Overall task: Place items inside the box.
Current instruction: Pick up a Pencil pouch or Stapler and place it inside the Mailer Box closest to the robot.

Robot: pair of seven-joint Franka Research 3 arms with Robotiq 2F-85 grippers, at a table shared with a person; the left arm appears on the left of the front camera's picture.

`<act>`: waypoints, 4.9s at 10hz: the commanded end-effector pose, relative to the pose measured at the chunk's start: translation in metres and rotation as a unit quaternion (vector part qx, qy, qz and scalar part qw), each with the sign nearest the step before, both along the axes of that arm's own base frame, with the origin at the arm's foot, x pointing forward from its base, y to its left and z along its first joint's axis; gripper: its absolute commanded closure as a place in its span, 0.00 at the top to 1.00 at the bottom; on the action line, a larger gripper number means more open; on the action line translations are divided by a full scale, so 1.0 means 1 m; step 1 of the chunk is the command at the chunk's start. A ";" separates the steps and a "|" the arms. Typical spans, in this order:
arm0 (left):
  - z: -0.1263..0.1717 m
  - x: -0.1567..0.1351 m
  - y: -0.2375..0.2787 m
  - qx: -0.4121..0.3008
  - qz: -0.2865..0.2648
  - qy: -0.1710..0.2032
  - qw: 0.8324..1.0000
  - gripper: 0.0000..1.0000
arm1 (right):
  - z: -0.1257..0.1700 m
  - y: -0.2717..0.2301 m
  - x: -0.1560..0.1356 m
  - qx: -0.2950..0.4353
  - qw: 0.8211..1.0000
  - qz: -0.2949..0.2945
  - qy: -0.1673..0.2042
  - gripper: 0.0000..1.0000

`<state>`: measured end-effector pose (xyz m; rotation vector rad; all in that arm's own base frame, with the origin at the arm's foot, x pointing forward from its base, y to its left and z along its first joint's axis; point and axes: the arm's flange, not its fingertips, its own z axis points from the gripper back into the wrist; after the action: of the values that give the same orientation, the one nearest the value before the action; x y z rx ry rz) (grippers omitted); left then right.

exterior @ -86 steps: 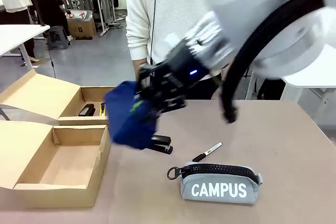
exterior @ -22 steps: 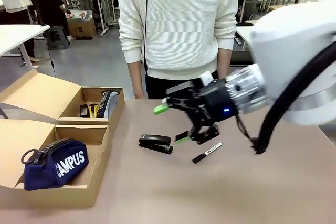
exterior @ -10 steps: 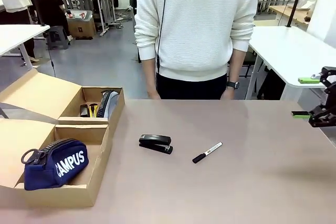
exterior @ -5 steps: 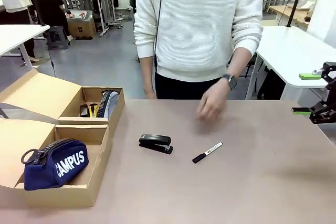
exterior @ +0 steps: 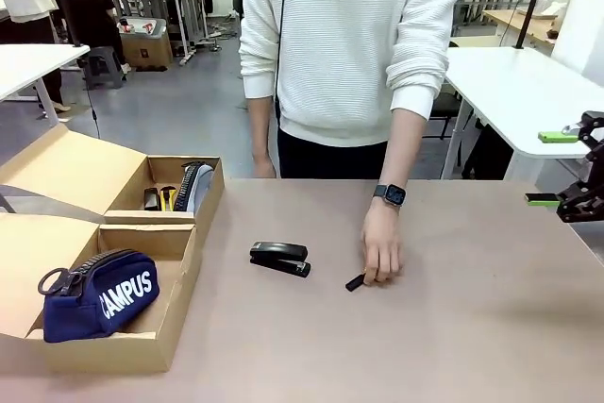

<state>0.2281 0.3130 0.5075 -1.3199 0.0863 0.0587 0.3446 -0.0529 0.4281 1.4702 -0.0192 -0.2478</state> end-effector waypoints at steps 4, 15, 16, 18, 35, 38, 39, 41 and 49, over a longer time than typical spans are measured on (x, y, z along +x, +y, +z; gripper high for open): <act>-0.002 -0.001 -0.001 0.005 -0.001 0.002 1.000 1.00 | 0.004 0.001 0.000 0.007 1.000 -0.001 0.005 1.00; -0.002 -0.001 -0.001 0.005 -0.001 0.002 1.000 1.00 | 0.000 0.009 0.004 -0.007 1.000 0.010 -0.018 1.00; -0.002 -0.001 -0.001 0.005 -0.001 0.002 1.000 1.00 | 0.003 0.028 0.011 -0.034 0.998 0.022 -0.043 1.00; -0.002 -0.001 -0.001 0.005 -0.001 0.002 1.000 1.00 | 0.004 0.119 0.024 -0.150 0.968 0.115 -0.162 1.00; -0.002 -0.001 -0.001 0.005 -0.001 0.002 1.000 1.00 | -0.086 0.440 0.080 -0.398 0.595 0.359 -0.598 1.00; -0.002 -0.001 -0.001 0.005 -0.001 0.002 1.000 1.00 | -0.102 0.451 0.087 -0.403 0.603 0.396 -0.564 1.00; -0.002 -0.001 -0.001 0.005 -0.001 0.002 1.000 1.00 | -0.109 0.454 0.088 -0.402 0.607 0.396 -0.560 1.00; -0.002 -0.001 -0.001 0.005 -0.001 0.002 1.000 1.00 | -0.115 0.454 0.091 -0.408 0.611 0.398 -0.550 1.00; -0.002 -0.001 -0.001 0.005 -0.001 0.002 1.000 1.00 | -0.124 0.449 0.088 -0.423 0.631 0.397 -0.515 0.00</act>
<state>0.2284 0.3123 0.5067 -1.3208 0.0877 0.0588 0.4336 0.3938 0.2991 0.3643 -0.3648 1.2407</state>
